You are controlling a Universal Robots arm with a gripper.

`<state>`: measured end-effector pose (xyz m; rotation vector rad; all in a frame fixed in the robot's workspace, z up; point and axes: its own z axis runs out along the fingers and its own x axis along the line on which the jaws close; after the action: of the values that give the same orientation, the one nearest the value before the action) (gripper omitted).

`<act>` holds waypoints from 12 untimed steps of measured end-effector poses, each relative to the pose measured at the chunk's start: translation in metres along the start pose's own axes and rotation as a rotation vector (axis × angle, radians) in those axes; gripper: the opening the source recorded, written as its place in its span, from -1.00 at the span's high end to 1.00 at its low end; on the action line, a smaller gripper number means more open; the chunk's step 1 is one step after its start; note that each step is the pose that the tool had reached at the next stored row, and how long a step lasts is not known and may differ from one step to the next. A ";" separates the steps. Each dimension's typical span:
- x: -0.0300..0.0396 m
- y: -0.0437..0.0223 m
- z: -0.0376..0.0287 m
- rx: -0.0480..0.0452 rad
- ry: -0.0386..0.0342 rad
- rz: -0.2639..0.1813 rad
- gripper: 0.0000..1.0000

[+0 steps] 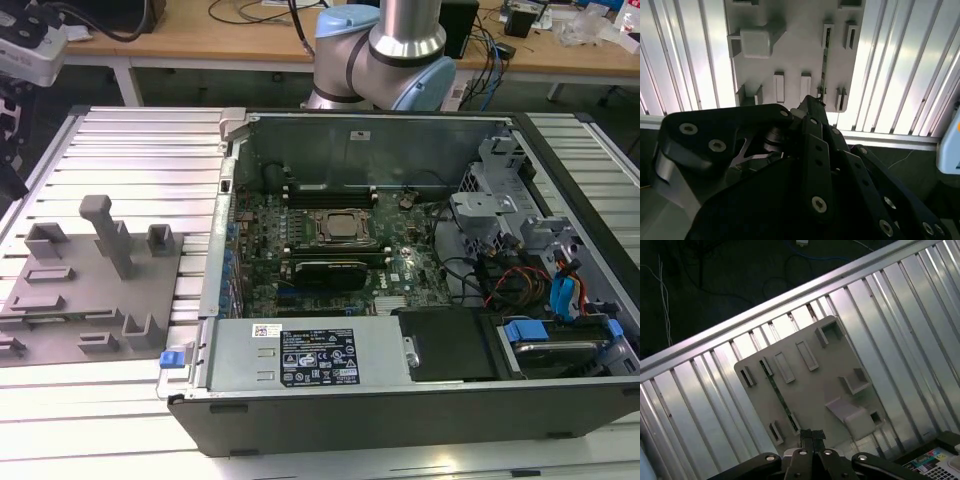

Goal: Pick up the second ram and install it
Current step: 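Pick up the second ram and move it above second insertion slot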

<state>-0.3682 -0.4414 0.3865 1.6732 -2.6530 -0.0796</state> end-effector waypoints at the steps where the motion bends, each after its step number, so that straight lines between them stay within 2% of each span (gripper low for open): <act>1: 0.0000 0.0000 0.0000 -0.0001 0.0002 -0.004 0.79; 5: 0.0000 0.0000 0.0000 -0.0008 0.0015 -0.034 0.79; 7: 0.0000 0.0000 0.0000 -0.0017 0.0034 -0.074 0.79; 12: 0.0000 0.0000 0.0000 -0.0030 0.0058 -0.128 0.79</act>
<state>-0.3682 -0.4415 0.3865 1.8379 -2.5377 -0.0789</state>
